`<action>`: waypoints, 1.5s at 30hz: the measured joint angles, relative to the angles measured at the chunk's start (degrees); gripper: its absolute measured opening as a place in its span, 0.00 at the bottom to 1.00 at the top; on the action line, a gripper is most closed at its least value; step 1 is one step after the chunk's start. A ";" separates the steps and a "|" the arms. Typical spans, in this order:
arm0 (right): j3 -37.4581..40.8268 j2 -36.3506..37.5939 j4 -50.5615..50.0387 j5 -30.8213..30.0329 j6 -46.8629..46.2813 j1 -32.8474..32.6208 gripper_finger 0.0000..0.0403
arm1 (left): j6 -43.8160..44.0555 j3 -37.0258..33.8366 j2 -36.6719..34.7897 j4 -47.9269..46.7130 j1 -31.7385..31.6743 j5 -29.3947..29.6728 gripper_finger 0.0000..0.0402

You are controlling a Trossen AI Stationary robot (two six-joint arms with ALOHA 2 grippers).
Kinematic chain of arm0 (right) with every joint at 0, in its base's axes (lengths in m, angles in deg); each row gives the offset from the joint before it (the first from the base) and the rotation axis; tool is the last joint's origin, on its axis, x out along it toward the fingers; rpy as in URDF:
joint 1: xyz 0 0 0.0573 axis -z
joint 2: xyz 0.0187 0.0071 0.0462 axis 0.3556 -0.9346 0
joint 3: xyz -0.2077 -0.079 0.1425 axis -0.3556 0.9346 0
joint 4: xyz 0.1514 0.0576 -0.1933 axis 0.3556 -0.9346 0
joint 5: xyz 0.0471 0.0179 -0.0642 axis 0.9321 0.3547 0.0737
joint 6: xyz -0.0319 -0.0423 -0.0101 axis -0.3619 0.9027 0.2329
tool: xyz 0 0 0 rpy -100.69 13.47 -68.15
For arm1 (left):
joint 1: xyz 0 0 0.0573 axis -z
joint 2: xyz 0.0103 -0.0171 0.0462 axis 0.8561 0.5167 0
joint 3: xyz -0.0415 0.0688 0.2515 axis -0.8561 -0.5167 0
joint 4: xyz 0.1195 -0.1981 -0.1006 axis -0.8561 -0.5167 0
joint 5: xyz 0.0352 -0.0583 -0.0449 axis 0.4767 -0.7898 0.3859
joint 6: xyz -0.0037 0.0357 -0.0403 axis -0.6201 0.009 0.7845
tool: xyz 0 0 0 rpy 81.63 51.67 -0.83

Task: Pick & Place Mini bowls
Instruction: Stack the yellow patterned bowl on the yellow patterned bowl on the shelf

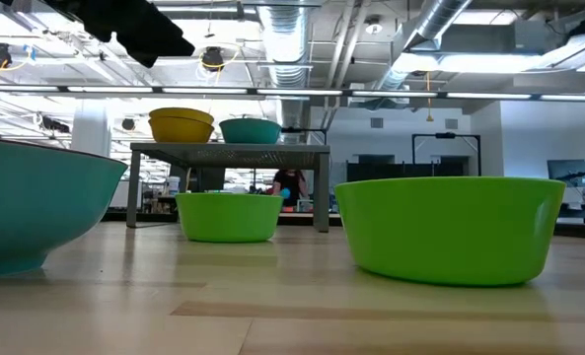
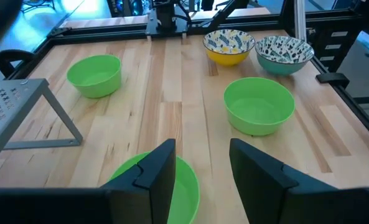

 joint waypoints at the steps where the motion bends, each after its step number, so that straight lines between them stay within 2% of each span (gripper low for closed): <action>1: 2.74 0.92 -0.01 0.02 -1.24 -0.61 0.32 | 0.00 0.00 0.00 0.00 0.02 -0.01 0.38; 6: 18.70 7.67 2.76 3.61 -9.28 -3.01 0.31 | 0.00 0.00 0.00 0.00 0.00 0.00 0.38; 12: 37.72 17.40 13.75 7.92 -18.92 -5.25 0.31 | 0.00 0.00 0.00 0.02 0.00 0.01 0.38; 20: 53.58 23.13 20.96 11.97 -28.56 -5.48 0.31 | 0.00 0.00 0.00 0.17 0.01 0.00 0.38; 27: 61.28 22.58 31.63 19.37 -30.76 -5.49 0.31 | 0.00 0.00 0.00 0.33 0.00 0.01 0.38; 42: 65.20 12.98 34.76 19.61 -30.12 -4.26 0.31 | -0.20 0.00 0.00 0.99 0.02 0.01 0.38; 45: 65.20 11.12 35.99 20.00 -28.64 -4.26 0.28 | -0.20 0.00 0.00 1.25 0.00 0.01 0.38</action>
